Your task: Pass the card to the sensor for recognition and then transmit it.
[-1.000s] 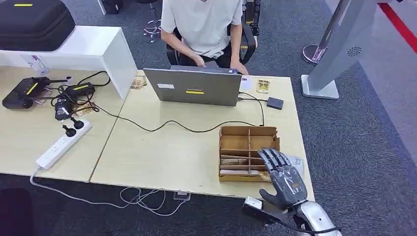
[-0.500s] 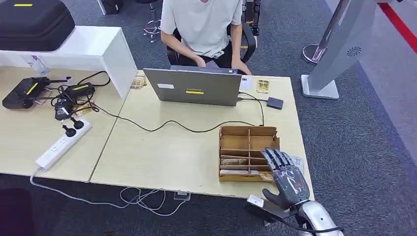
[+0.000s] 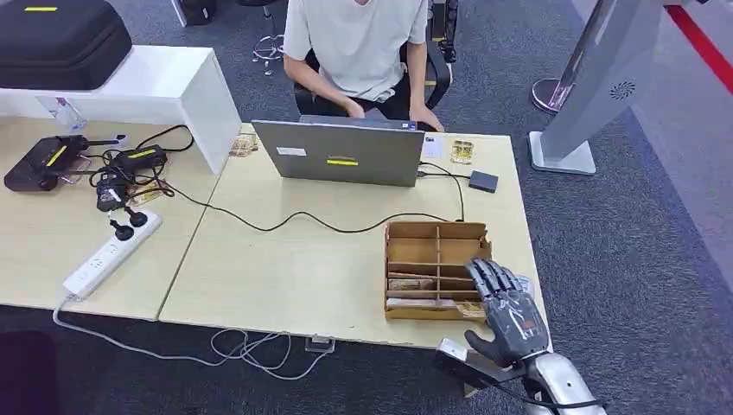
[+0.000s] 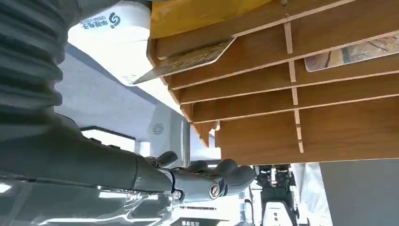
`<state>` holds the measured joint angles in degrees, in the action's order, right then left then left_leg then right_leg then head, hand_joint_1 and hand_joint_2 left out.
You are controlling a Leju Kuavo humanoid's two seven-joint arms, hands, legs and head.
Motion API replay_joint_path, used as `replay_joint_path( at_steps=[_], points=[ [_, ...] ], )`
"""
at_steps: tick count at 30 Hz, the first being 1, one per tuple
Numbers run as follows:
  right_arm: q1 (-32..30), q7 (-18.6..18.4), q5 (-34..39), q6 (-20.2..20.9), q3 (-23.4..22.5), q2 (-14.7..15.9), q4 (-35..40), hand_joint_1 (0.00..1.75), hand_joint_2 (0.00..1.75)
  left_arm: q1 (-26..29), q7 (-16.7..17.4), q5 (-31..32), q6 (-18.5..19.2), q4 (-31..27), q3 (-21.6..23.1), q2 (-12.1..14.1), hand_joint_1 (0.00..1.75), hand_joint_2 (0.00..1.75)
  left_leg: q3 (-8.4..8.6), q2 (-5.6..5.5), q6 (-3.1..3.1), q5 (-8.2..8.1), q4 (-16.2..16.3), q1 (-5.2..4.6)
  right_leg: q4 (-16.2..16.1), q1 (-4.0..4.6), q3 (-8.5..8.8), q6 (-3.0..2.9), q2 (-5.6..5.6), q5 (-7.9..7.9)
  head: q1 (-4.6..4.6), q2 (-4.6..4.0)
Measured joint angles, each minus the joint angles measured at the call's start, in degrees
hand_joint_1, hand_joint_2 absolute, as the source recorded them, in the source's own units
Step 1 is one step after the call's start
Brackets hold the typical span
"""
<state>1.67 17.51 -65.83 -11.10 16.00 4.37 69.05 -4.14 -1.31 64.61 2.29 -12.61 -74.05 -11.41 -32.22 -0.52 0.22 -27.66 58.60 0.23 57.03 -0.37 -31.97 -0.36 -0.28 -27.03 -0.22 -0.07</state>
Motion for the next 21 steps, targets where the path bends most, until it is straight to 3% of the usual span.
replay_joint_path(
  at_steps=[21],
  points=[
    [-0.11,0.00,0.00,0.37,-0.57,-0.37,-0.37,0.00,1.75,0.00,0.00,0.11,-0.09,0.00,0.00,0.00,0.00,1.75,0.00,0.00,0.00,0.00,0.00,0.00,0.00,0.00,0.00,0.00,0.00,0.00,0.00,0.00]
  ],
)
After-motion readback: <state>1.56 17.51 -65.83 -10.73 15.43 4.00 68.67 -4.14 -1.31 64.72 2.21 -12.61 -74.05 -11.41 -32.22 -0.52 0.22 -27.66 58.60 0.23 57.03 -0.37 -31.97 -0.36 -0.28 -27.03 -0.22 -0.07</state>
